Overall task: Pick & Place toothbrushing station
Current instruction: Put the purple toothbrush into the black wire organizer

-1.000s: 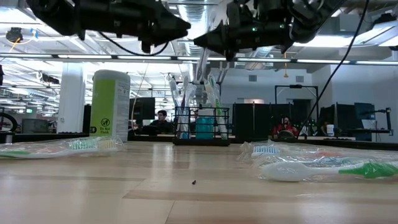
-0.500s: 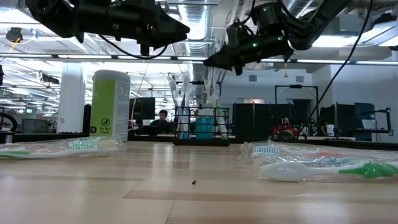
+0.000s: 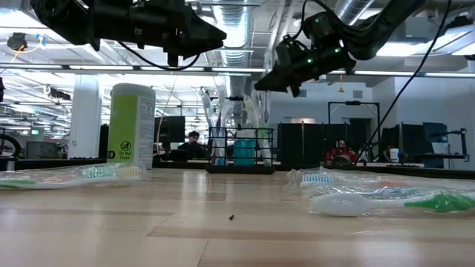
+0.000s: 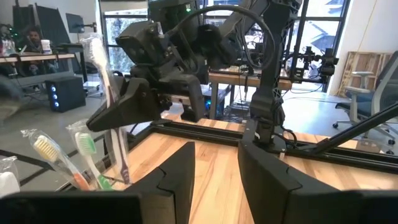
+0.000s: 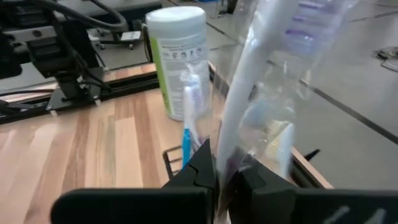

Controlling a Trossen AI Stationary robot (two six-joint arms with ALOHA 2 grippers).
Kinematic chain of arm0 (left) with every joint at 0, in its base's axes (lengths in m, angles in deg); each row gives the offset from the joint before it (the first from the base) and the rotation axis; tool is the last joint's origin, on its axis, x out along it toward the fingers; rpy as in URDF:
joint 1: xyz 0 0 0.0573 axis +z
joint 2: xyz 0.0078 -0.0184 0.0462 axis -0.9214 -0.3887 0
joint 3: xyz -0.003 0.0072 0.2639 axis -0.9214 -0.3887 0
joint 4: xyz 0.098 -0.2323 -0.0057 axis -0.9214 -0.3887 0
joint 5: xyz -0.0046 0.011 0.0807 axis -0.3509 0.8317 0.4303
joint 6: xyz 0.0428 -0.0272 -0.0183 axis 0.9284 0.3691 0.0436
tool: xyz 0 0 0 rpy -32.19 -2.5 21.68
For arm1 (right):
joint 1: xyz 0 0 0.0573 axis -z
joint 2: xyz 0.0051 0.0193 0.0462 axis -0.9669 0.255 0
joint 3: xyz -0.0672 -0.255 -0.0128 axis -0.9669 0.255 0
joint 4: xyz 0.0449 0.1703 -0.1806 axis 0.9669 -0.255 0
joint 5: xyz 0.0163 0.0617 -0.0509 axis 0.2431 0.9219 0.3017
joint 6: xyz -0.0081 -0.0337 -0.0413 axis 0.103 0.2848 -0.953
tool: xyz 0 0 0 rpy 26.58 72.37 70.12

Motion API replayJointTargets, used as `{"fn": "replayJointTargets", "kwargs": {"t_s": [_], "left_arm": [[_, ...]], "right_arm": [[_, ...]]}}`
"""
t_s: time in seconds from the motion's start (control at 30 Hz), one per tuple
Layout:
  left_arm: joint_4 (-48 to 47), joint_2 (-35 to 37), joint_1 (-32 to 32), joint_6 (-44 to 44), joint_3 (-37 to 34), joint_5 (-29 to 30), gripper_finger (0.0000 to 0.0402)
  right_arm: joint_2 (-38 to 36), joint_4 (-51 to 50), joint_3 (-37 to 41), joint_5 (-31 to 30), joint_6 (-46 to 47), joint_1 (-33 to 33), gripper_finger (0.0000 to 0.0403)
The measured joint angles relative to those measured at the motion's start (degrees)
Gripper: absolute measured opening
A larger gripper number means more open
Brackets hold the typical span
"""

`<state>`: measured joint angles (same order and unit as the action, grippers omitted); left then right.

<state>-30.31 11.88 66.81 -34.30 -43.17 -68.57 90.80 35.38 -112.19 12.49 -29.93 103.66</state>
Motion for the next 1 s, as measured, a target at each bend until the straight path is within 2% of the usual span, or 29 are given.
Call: {"fn": "replayJointTargets", "kwargs": {"t_s": [0.23, 0.67, 1.0], "left_arm": [[0.0, 0.0, 0.0, 0.0, 0.0, 0.0, 0.0115], [0.6, 0.0, 0.1, 0.0, 0.0, 0.0, 0.0115], [0.9, 0.0, 0.1, 0.0, 0.0, 0.0, 0.0111]], "right_arm": [[-2.5, -1.5, 0.0, 0.1, -0.4, 1.7, 0.0005], [-2.4, -2.0, 0.0, -2.2, -1.5, 3.3, 0.0005], [5.4, 5.2, 0.0, -2.0, -1.2, 3.5, 0.0006]]}}
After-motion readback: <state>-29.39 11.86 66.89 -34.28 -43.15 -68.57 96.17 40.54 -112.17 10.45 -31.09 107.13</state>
